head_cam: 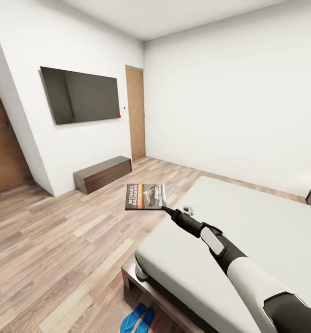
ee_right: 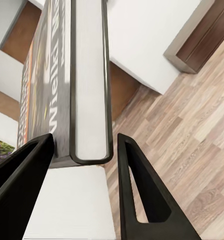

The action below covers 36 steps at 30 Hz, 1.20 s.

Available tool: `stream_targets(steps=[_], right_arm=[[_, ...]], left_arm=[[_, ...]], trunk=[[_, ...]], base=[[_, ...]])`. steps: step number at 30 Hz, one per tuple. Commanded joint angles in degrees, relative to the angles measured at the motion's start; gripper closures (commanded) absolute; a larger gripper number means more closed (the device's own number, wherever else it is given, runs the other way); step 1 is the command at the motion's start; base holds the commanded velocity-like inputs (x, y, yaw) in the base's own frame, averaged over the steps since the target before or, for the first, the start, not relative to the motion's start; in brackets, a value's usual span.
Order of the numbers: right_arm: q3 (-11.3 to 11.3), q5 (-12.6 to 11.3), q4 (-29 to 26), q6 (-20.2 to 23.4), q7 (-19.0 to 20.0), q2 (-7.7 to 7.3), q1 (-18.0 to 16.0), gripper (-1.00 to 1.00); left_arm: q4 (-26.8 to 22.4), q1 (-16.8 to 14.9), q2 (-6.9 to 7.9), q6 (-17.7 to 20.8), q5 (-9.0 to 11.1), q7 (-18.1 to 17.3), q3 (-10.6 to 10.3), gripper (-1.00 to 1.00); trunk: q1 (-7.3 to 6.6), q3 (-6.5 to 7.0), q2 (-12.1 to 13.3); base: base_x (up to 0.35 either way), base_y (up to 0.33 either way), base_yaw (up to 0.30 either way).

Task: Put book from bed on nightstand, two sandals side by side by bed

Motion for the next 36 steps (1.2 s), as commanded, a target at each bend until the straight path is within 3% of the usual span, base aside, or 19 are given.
stream_targets(steps=[1,36], right_arm=[[0.07,-0.76,-0.01,0.44,0.06,-0.01,-0.07,1.00],[0.08,-0.76,-0.02,0.44,0.14,0.00,-0.07,1.00]], left_arm=[[-0.12,-0.02,0.01,0.26,0.48,0.22,-0.49,-1.00],[-0.12,-0.02,0.01,-0.78,0.48,0.22,-0.49,-1.00]], trunk=[[0.04,-0.06,-0.13],[0.04,2.16,-0.13]], base=[[0.000,0.000,0.222],[0.000,0.000,0.221]])
